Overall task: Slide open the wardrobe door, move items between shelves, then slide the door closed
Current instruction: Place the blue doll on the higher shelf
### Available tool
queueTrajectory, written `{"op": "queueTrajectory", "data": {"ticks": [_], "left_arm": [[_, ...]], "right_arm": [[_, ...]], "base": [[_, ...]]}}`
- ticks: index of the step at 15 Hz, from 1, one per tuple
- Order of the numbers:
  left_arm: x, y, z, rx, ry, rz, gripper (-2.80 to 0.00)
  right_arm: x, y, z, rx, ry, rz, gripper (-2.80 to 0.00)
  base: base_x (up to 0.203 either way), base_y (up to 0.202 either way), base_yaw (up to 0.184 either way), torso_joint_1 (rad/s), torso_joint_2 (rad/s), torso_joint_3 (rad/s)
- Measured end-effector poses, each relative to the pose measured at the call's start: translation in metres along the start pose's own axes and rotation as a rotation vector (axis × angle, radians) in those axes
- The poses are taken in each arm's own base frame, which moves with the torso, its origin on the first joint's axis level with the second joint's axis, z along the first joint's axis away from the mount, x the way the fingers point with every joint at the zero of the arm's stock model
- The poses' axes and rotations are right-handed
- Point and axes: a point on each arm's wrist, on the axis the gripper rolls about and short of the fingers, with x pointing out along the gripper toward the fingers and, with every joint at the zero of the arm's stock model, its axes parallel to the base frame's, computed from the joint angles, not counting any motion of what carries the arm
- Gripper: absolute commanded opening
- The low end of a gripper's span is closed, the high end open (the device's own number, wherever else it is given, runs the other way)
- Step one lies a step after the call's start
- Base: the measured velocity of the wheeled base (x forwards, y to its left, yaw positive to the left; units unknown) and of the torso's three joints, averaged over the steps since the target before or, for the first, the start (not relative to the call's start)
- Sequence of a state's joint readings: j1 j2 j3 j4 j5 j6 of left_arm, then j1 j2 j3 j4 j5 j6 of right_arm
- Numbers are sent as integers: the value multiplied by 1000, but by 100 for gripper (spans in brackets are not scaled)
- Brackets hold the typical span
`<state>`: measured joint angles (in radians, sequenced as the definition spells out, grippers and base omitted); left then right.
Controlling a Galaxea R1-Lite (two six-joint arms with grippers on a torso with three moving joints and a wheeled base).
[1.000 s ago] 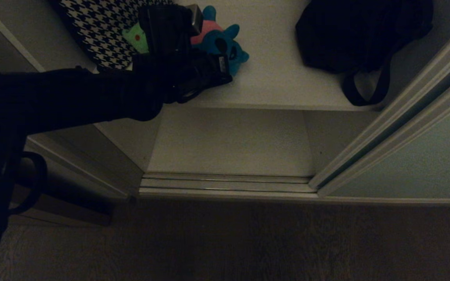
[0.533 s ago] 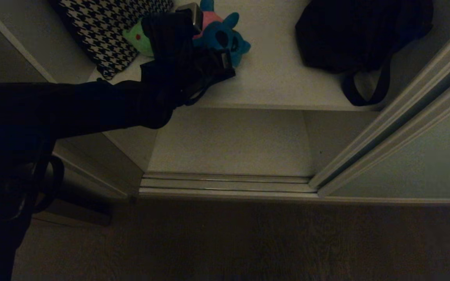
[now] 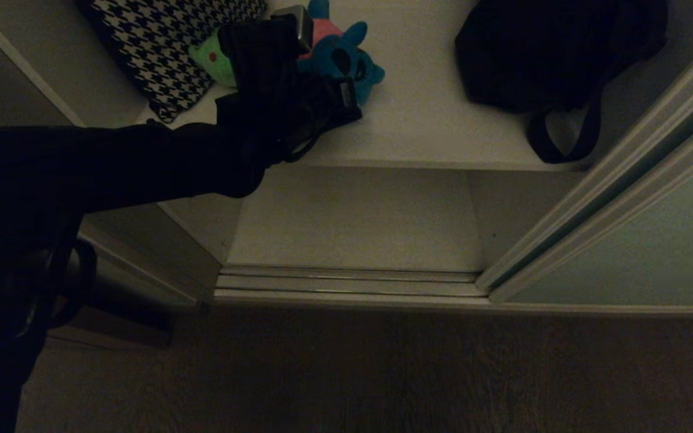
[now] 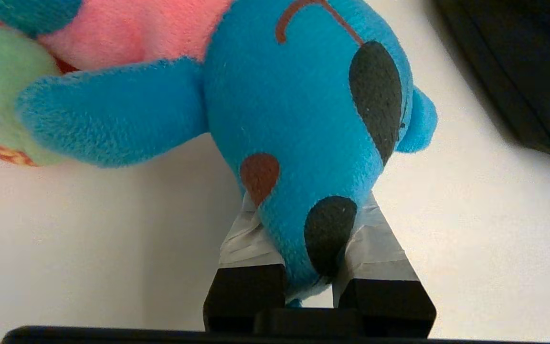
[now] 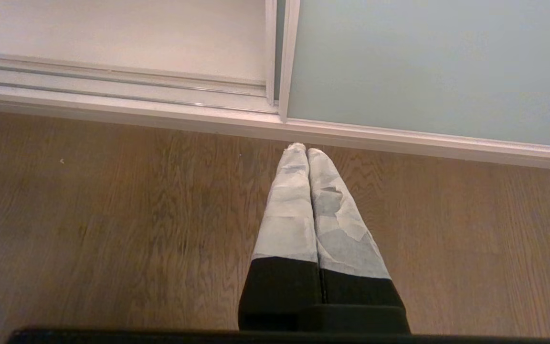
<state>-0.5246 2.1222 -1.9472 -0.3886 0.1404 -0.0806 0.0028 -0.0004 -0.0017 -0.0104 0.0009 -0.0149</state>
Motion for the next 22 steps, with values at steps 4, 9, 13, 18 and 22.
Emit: {"op": "queueTrajectory", "data": {"ticks": [4,9,13,18,22], "left_arm": [[-3,-3,1,4,35,-5,-280],[-4,-5,3,-7,24,-9,-280],[-6,-13,3,-26,24,-29,-280],[-5,-23,-1,-35,35,-51,-280],[-2,-26,-9,-33,49,-57,-280]], "right_arm": [[0,0,0,0,0,0,-280],[0,0,0,0,0,0,-280],[0,0,0,0,0,0,-280],[0,0,0,0,0,0,-280],[0,0,0,0,0,0,-280]], "base": [[163,0,-1,5,1,0],[28,0,1,1,0,-1],[0,0,0,0,0,0],[0,0,0,0,0,0],[0,0,0,0,0,0]]}}
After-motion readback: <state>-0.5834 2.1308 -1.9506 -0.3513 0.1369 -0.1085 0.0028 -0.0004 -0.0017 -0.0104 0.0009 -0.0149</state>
